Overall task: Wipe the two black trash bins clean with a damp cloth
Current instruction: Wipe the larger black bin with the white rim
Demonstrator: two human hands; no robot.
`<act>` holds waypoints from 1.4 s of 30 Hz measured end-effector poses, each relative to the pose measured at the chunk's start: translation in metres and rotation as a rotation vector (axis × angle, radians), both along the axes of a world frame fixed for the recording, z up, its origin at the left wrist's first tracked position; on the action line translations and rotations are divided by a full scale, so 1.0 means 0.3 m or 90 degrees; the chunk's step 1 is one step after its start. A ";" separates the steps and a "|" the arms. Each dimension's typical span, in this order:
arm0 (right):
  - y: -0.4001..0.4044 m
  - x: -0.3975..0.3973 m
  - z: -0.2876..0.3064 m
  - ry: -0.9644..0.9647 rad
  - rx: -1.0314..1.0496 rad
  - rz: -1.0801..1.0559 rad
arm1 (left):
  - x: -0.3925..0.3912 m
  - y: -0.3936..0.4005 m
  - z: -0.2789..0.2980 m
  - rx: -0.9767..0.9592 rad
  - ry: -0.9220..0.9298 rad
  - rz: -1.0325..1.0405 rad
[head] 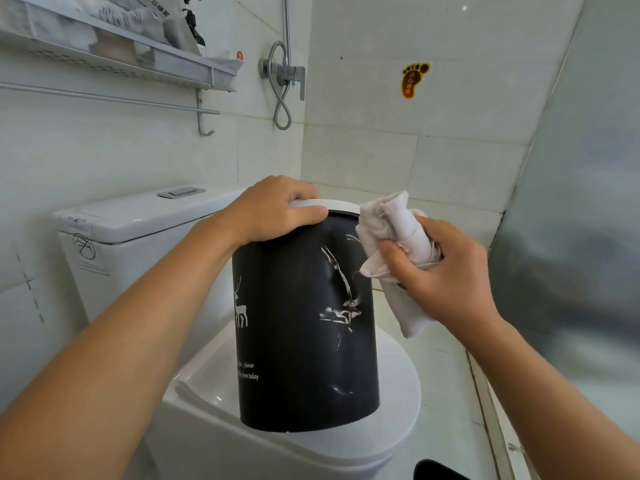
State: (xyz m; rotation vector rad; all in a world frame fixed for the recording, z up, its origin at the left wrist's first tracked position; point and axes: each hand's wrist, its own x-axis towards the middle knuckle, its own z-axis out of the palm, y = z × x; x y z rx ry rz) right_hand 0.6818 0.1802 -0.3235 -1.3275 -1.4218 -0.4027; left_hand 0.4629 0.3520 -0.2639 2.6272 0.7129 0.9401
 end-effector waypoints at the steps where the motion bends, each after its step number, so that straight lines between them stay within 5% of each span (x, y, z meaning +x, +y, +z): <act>1: 0.000 0.003 -0.001 -0.004 0.000 -0.001 | -0.003 0.003 0.006 -0.007 0.012 0.007; 7: 0.031 -0.034 -0.001 -0.060 -0.015 0.065 | 0.014 -0.018 0.003 -0.002 0.033 0.034; 18: -0.010 -0.131 -0.052 -0.439 -0.126 0.092 | 0.035 -0.028 -0.018 0.048 -0.006 0.023; 25: 0.085 -0.097 0.012 -0.210 -0.048 -0.006 | 0.032 -0.020 -0.020 0.020 -0.003 0.019; 30: 0.008 -0.106 -0.063 -0.412 -0.122 0.126 | -0.004 -0.029 -0.024 0.002 -0.017 0.022; 36: 0.078 -0.113 -0.038 -0.227 -0.071 -0.017 | -0.014 -0.035 -0.021 -0.014 -0.011 0.038; 42: -0.013 -0.154 -0.096 -0.460 -0.063 0.034 | -0.019 -0.048 -0.027 0.005 -0.006 0.016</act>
